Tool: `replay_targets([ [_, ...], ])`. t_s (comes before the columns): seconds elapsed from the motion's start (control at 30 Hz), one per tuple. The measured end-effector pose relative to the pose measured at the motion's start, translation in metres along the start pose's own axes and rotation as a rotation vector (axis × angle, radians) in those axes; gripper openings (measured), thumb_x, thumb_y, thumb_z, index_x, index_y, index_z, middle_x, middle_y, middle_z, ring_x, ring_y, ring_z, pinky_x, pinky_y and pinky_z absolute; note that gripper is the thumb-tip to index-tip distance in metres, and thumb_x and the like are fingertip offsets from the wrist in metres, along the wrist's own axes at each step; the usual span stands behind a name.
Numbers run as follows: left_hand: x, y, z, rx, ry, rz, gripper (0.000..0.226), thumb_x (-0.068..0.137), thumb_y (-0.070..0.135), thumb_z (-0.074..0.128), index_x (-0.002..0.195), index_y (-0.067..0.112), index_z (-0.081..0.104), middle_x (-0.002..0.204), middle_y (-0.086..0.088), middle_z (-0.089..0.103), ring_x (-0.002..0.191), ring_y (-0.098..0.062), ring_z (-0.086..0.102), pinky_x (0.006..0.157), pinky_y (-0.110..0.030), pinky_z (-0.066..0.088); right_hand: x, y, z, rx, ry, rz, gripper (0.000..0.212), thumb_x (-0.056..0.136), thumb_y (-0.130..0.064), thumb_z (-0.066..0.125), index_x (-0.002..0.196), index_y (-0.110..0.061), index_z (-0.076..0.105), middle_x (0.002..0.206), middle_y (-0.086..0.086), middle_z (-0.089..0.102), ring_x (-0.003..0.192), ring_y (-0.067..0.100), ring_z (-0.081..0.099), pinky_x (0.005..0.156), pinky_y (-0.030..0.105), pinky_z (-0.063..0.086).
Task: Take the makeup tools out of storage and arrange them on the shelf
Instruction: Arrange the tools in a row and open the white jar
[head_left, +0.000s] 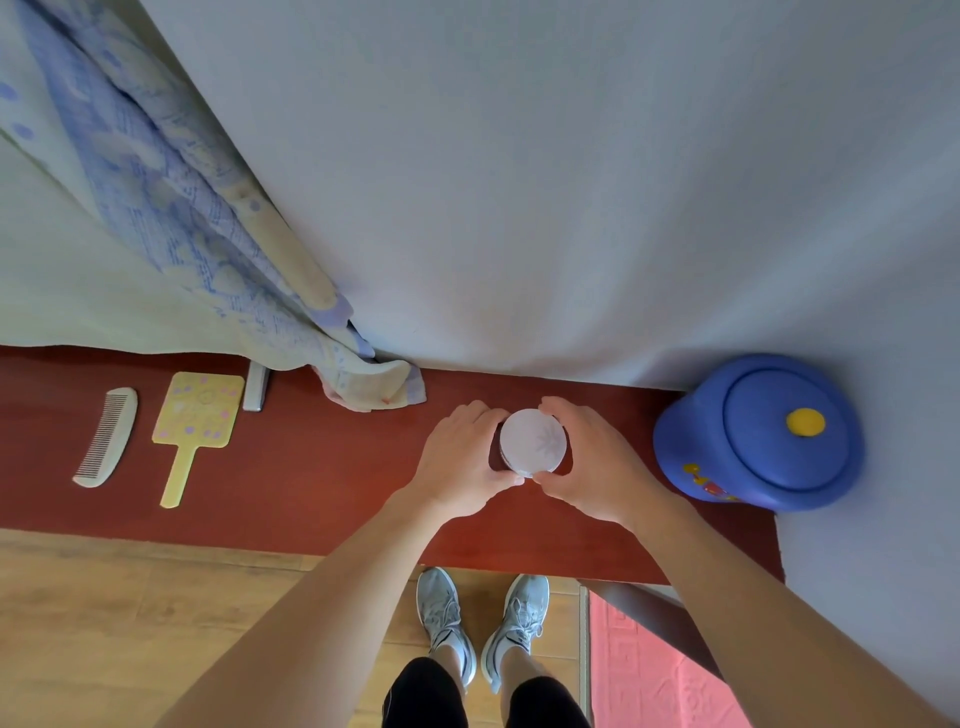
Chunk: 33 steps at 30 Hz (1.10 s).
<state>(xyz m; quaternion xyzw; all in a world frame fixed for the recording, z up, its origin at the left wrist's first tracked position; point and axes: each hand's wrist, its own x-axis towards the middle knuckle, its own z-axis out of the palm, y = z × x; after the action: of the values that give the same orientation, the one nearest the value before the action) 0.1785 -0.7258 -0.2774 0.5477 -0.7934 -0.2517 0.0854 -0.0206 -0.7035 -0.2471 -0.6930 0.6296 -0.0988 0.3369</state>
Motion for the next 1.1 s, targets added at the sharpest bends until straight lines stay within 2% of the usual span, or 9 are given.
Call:
replay_targets([
  [0.23,0.001,-0.001,-0.001,-0.010,-0.017,-0.019,0.074,0.066,0.057,0.081,0.126,0.023,0.056,0.109,0.007,0.056,0.098,-0.013,0.053,0.080,-0.023,0.041,0.001,0.000,-0.005,0.073,-0.017,0.044,0.077,0.073,-0.037,0.076,0.139,-0.034,0.036,0.133,-0.008,0.050,0.119,0.011,0.048,0.097,0.025,0.044],
  [0.43,0.000,0.000,-0.003,-0.020,-0.023,-0.024,0.071,0.067,0.054,0.081,0.126,0.022,0.056,0.107,0.007,0.055,0.097,-0.014,0.052,0.081,-0.025,0.042,0.002,0.002,-0.009,0.139,-0.037,0.066,0.074,0.074,-0.038,0.075,0.138,-0.034,0.040,0.134,-0.013,0.052,0.123,0.009,0.049,0.103,0.032,0.044],
  [0.77,-0.005,-0.001,-0.001,-0.032,-0.043,-0.008,0.070,0.068,0.053,0.080,0.127,0.027,0.054,0.101,0.011,0.048,0.093,-0.013,0.048,0.082,-0.024,0.035,0.005,0.001,-0.012,0.277,-0.063,0.125,0.058,0.090,-0.035,0.064,0.142,-0.026,0.040,0.139,-0.011,0.054,0.126,0.007,0.051,0.107,0.034,0.041],
  [0.87,-0.005,-0.002,-0.002,-0.036,-0.046,0.003,0.070,0.068,0.054,0.079,0.128,0.030,0.052,0.102,0.012,0.049,0.094,-0.012,0.048,0.083,-0.024,0.036,0.008,0.000,-0.012,0.342,-0.037,0.155,0.047,0.091,-0.035,0.062,0.135,-0.027,0.047,0.131,-0.012,0.058,0.121,0.008,0.055,0.105,0.036,0.044],
  [1.0,-0.005,-0.003,-0.001,-0.041,-0.050,0.002,0.069,0.068,0.056,0.078,0.126,0.031,0.052,0.107,0.012,0.052,0.096,-0.011,0.047,0.086,-0.026,0.038,0.014,0.000,-0.012,0.386,-0.010,0.193,0.029,0.091,-0.042,0.059,0.119,-0.036,0.056,0.119,-0.016,0.062,0.112,0.009,0.059,0.099,0.036,0.048],
  [1.1,-0.005,-0.003,-0.001,-0.040,-0.048,-0.004,0.067,0.068,0.056,0.079,0.124,0.030,0.054,0.106,0.011,0.052,0.094,-0.010,0.046,0.086,-0.028,0.040,0.019,-0.003,-0.014,0.398,0.014,0.213,0.014,0.093,-0.040,0.057,0.106,-0.036,0.060,0.108,-0.017,0.066,0.103,0.005,0.062,0.092,0.034,0.051],
])
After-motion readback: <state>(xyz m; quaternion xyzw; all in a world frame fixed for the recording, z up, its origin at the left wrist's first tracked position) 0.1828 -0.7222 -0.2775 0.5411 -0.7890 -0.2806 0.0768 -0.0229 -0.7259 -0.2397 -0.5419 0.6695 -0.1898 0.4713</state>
